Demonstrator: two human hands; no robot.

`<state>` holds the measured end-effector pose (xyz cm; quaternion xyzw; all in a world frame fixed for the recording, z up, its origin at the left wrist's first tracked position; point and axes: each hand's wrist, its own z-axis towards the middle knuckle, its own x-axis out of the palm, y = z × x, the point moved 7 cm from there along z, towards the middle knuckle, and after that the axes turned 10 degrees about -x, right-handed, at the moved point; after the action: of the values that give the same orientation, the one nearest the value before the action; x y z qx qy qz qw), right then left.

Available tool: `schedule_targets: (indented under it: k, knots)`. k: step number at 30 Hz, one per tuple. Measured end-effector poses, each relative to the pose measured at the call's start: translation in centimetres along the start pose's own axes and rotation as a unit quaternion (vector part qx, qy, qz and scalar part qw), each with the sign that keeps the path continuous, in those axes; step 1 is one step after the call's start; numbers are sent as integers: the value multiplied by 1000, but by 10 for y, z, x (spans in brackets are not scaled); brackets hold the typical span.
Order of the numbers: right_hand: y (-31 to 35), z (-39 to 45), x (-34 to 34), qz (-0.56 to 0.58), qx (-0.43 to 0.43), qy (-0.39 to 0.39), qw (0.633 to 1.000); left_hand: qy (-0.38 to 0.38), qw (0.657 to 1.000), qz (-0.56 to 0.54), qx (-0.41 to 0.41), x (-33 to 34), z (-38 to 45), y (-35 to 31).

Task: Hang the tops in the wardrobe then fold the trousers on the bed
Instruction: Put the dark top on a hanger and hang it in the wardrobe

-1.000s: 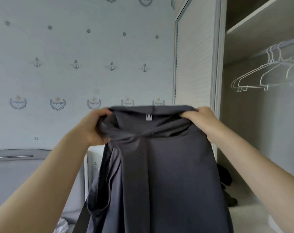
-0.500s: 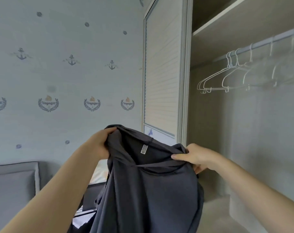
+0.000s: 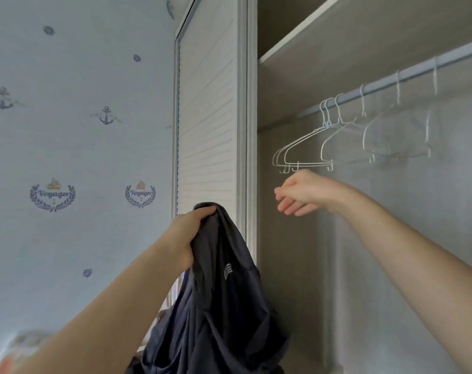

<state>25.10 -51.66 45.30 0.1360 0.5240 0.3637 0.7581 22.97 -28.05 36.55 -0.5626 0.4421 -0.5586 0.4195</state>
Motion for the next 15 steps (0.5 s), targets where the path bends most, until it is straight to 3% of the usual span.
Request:
schedule_targets:
  k: [3,6,9,11,15]
  knots:
    - [0,59,-29,-42,-22,-93,995,10,1000,-4,3,22,36,-3]
    - [-3,112,-54,-166,-61,-181,967,31,1000,-2,6,44,73,-6]
    - [-5,153,-56,-280,-106,-196,934,49,999,-3,12,61,96,-14]
    - [-3,181,-53,-379,-134,-195,895,59,998,-2,21,71,110,-21]
    - [-8,233,-43,-596,-135,-147,778,82,996,11,24,86,134,-26]
